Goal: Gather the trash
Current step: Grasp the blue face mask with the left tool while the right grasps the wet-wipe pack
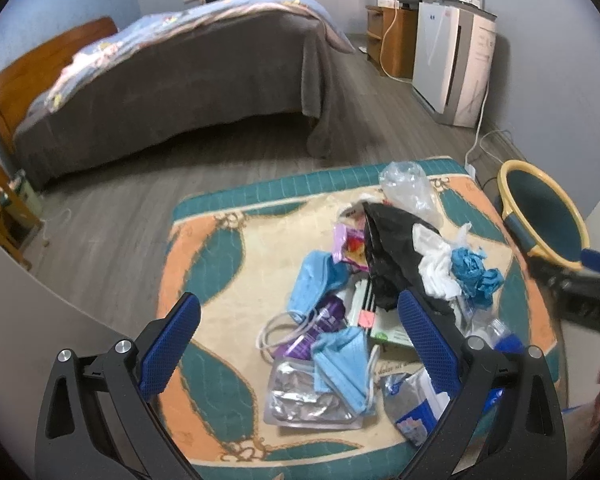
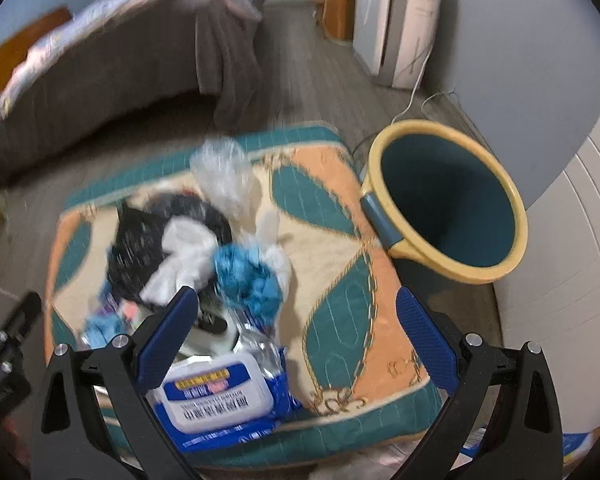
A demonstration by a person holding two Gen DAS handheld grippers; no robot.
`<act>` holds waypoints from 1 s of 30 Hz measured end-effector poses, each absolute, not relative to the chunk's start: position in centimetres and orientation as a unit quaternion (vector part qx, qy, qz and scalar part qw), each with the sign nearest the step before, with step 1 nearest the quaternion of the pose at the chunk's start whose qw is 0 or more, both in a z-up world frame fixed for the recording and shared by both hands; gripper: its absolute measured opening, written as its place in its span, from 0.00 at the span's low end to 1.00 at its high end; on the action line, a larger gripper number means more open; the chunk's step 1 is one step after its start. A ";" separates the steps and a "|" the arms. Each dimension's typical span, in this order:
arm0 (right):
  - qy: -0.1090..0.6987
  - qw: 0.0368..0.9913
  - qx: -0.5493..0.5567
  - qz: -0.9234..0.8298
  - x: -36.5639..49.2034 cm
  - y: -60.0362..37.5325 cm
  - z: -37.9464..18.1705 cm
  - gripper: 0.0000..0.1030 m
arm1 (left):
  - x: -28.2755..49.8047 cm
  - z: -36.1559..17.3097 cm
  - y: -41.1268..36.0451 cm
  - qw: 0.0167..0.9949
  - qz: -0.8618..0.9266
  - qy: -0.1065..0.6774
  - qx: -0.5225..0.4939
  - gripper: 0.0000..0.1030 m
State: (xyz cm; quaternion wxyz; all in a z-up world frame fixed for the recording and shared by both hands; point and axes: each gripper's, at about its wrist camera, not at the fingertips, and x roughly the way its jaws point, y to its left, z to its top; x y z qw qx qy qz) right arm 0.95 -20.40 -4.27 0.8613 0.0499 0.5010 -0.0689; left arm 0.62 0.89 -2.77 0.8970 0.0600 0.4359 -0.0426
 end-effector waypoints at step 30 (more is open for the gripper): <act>0.615 0.785 0.072 -0.008 1.2 -20.1 -13.3 0.11 | 1.2 -11.8 -0.3 0.843 -0.072 0.528 0.080 0.38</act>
